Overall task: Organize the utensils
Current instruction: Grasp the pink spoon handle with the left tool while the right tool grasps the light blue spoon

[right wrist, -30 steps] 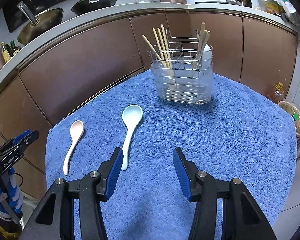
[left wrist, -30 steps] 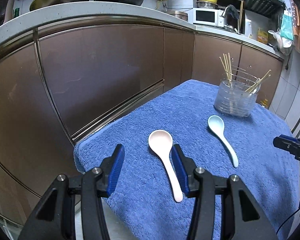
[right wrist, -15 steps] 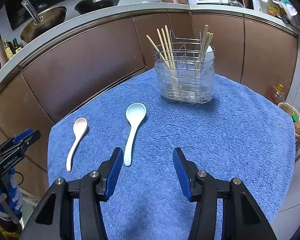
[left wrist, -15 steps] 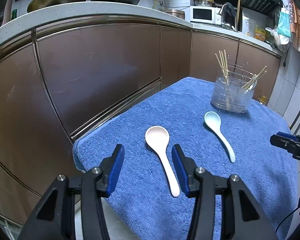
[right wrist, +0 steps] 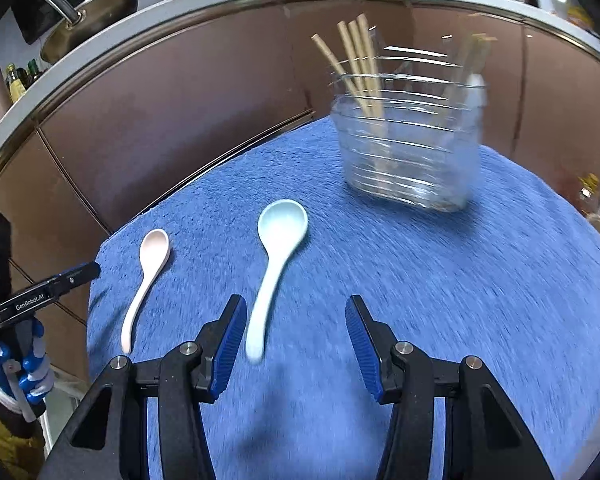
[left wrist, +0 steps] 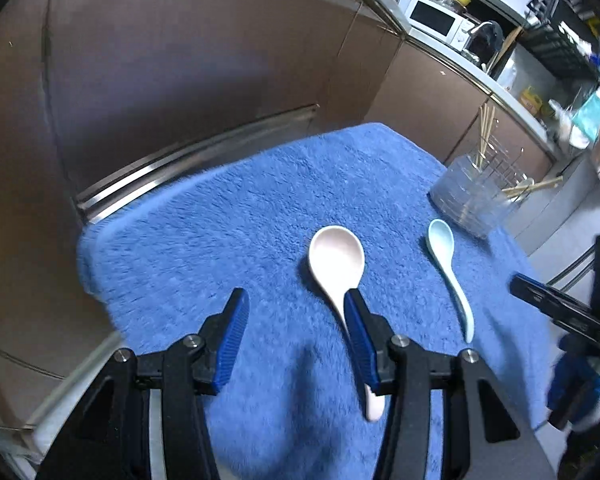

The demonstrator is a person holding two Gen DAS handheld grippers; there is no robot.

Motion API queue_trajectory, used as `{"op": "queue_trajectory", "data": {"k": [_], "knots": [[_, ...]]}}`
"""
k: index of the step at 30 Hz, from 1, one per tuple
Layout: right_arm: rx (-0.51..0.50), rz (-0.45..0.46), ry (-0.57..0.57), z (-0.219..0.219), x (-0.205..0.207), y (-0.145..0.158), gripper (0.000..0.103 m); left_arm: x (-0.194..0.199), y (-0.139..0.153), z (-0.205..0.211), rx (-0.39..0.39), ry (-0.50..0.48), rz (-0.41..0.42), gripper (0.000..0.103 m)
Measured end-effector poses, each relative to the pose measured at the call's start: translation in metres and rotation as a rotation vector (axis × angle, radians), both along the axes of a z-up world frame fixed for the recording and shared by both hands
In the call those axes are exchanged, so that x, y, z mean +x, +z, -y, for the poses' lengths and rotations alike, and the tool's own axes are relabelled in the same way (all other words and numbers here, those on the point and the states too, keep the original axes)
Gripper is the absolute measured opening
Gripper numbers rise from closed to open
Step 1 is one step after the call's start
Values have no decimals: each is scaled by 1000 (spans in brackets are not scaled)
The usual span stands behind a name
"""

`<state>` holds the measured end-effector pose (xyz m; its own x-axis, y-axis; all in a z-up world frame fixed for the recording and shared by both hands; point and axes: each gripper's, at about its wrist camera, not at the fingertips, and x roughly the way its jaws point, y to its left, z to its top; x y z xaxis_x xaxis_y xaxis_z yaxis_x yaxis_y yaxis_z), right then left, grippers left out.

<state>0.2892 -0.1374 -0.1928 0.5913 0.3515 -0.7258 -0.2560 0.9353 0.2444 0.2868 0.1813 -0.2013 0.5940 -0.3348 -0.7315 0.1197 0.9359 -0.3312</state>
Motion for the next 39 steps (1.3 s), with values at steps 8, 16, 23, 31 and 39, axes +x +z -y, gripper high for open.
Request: {"op": "queue_trajectory", "data": {"k": [8,16,23,31,39], "knots": [[-32,-73,85,-20,82,-25,48,46,-16,14,-68,-67,-67,47],[20,-158,150,-20,119,-48,31,73,-25,36,-4,-117,-107,36],[-54,-95,210,-30,99,-32,7,75,-27,42,24,-83,-106,10],[-91,13,214,-33,39,5,7,49,-13,42,-49,-40,-33,9],[-102,97,183,-31,-25,31,7,13,16,44,-81,-40,44,9]]}}
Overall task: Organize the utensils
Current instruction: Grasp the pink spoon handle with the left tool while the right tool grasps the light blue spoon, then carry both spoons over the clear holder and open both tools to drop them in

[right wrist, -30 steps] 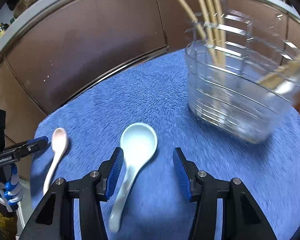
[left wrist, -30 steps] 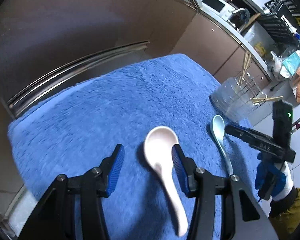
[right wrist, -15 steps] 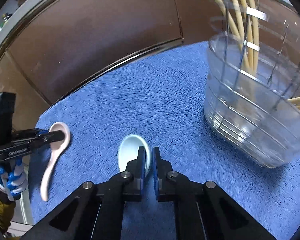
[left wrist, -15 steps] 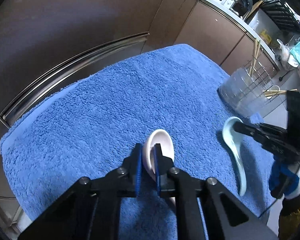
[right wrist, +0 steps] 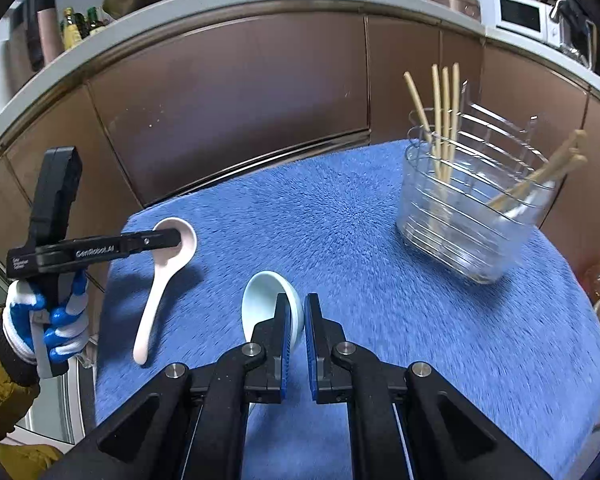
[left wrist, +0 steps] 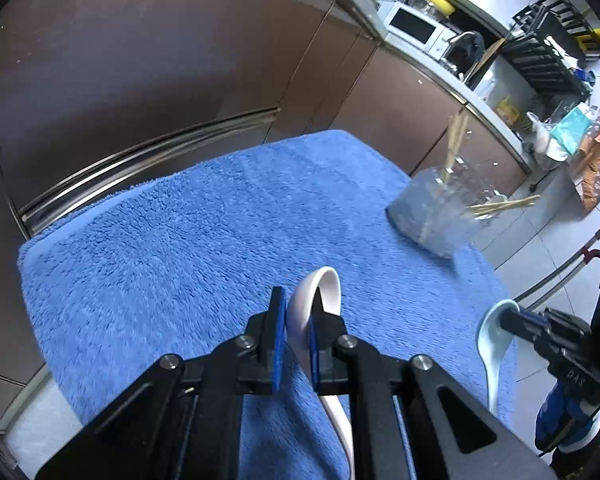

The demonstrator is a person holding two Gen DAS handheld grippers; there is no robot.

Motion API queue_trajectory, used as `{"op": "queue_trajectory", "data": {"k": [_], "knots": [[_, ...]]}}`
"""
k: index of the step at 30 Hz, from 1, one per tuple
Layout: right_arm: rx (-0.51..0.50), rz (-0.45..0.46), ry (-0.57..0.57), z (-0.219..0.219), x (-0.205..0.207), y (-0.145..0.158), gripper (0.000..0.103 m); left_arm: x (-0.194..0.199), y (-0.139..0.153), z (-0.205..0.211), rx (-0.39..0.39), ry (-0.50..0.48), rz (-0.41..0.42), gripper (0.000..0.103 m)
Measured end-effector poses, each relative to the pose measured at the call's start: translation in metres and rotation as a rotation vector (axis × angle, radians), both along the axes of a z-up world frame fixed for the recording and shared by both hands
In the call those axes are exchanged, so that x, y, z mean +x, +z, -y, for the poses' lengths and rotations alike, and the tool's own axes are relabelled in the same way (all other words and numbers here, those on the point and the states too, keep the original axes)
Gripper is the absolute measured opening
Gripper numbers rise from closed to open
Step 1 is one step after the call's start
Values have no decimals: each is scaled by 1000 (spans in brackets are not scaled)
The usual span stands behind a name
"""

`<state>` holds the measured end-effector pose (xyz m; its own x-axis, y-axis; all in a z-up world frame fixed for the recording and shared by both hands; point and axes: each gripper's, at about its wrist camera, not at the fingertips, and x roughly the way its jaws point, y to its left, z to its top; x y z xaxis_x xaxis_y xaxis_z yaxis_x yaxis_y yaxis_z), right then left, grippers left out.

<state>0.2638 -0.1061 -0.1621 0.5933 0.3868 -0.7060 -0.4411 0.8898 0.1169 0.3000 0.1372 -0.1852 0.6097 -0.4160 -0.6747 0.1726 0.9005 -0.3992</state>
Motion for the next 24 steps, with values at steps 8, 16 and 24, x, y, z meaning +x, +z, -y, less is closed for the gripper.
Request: {"op": "queue_trajectory", "data": {"k": [8,16,24], "knots": [[-43,54,-46,11,-50,20,7,-37,29,4,-9,-12,71,9],[-50,90,-111,36,-91,34,7,-64,40,12,-28,-37,102,9],[-54,152,-181,53,-137,54,7,-101,72,30,-45,-58,183,9]]}}
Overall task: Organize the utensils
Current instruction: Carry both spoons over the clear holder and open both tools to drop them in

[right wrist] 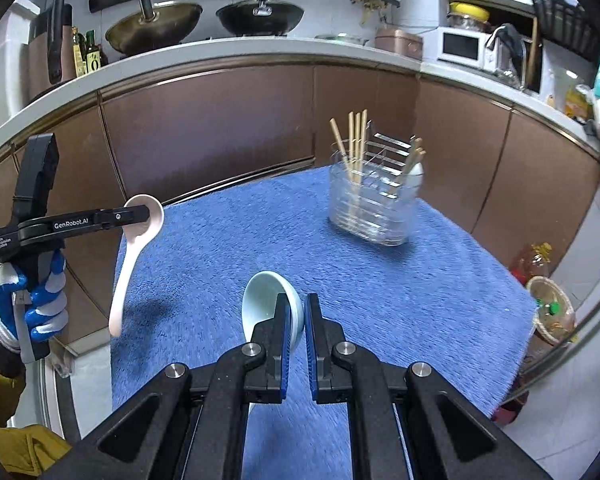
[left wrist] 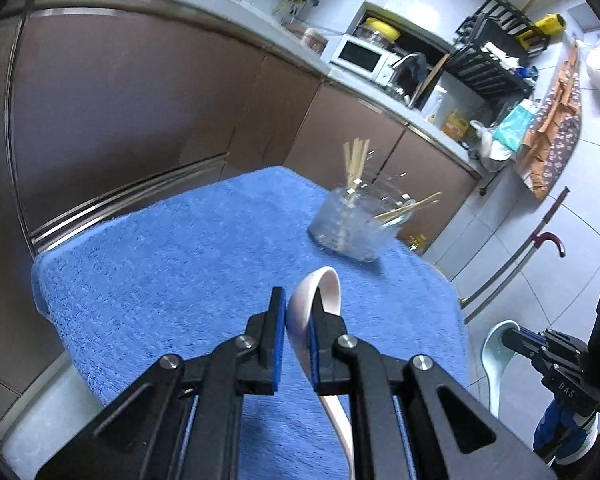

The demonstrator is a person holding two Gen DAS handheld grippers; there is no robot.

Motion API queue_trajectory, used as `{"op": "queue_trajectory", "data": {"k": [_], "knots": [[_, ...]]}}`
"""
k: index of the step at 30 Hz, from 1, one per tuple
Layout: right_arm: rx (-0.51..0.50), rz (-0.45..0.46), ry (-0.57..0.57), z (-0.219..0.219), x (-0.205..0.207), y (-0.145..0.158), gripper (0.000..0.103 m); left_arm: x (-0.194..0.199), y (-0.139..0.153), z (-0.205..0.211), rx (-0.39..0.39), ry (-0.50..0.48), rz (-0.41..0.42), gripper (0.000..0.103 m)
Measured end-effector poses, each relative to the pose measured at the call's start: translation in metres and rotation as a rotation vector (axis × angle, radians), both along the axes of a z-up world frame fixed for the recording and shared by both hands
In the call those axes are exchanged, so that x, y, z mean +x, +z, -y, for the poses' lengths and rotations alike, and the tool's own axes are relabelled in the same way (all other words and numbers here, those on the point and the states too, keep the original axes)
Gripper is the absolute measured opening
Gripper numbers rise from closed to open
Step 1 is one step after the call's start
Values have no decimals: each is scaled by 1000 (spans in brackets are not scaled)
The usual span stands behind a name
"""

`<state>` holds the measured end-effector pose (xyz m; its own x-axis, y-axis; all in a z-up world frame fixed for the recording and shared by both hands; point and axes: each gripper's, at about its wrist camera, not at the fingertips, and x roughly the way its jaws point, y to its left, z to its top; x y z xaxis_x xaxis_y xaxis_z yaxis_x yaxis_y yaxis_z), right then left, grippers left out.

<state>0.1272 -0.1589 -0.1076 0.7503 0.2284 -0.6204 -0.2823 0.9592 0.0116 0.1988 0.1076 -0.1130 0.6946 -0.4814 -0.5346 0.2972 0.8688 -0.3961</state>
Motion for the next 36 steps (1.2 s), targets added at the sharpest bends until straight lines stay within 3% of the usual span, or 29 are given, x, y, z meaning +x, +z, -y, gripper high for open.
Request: {"op": "queue_trajectory", "data": {"k": [4,7,13,21,26,31,36], "knots": [[-7,61,-23,7,-23,23,7,-19,22,10,-18,1,44,9],[4,123,-38,13,-33,44,7,-28,38,26,11,0,76,9],[56,234,-66,26,-23,77,7,-19,74,57,57,19,141,9],[112,401,-84,45,51,116,7,64,123,125,120,106,268,9],[126,495,-147,65,119,119,7,126,133,168,156,196,361,9],[152,531,-188,85,177,113,7,182,128,204,192,279,449,9],[163,538,-203,89,221,91,7,217,101,231,247,323,487,9]]}}
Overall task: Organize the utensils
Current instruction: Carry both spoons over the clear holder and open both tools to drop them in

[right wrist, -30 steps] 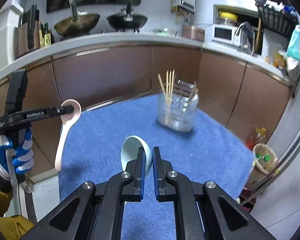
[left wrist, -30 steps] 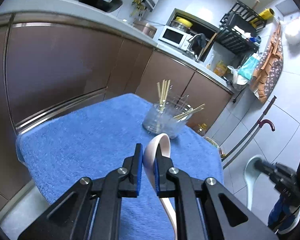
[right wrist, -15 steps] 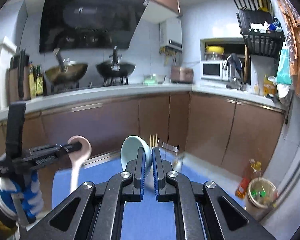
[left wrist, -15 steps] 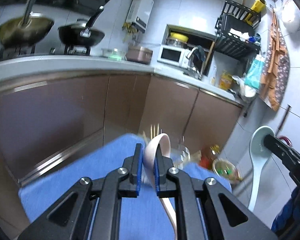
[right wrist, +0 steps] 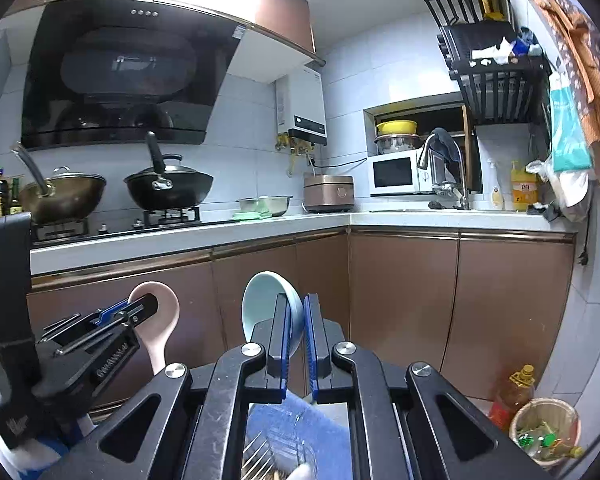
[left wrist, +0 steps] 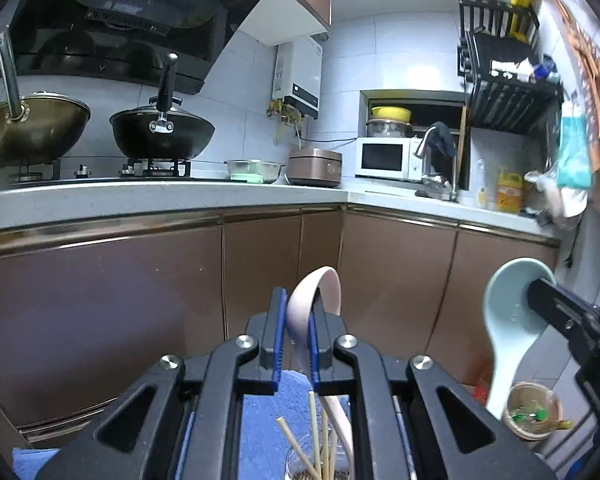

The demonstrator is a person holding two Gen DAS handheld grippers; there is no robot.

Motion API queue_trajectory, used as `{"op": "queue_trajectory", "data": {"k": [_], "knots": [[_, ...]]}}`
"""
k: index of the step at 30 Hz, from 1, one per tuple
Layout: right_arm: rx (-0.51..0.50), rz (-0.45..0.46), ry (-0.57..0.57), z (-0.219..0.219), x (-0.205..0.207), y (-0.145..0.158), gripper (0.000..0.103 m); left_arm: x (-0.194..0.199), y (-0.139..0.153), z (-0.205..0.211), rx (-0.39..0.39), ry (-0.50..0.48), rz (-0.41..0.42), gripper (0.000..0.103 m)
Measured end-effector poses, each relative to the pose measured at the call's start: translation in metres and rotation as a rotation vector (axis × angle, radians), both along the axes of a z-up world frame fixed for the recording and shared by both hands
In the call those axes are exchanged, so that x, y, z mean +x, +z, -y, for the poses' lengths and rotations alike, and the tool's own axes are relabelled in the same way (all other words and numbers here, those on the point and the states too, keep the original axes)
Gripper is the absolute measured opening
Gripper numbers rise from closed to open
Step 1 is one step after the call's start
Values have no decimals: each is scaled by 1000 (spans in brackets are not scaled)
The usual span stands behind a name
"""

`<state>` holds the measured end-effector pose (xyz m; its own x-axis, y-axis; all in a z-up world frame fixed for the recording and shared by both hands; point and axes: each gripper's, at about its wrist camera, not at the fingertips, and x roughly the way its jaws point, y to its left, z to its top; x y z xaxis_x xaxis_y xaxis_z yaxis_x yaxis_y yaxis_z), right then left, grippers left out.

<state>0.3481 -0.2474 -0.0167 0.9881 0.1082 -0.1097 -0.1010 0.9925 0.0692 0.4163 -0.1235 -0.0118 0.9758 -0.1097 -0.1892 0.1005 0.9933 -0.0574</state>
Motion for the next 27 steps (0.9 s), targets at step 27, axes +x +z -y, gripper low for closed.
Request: {"op": "queue_trajectory", "data": {"k": [27], "knots": [[12,-129,-5,2,-13,-63,28,-39,-58,-13,-52,-10,-6,37]]}}
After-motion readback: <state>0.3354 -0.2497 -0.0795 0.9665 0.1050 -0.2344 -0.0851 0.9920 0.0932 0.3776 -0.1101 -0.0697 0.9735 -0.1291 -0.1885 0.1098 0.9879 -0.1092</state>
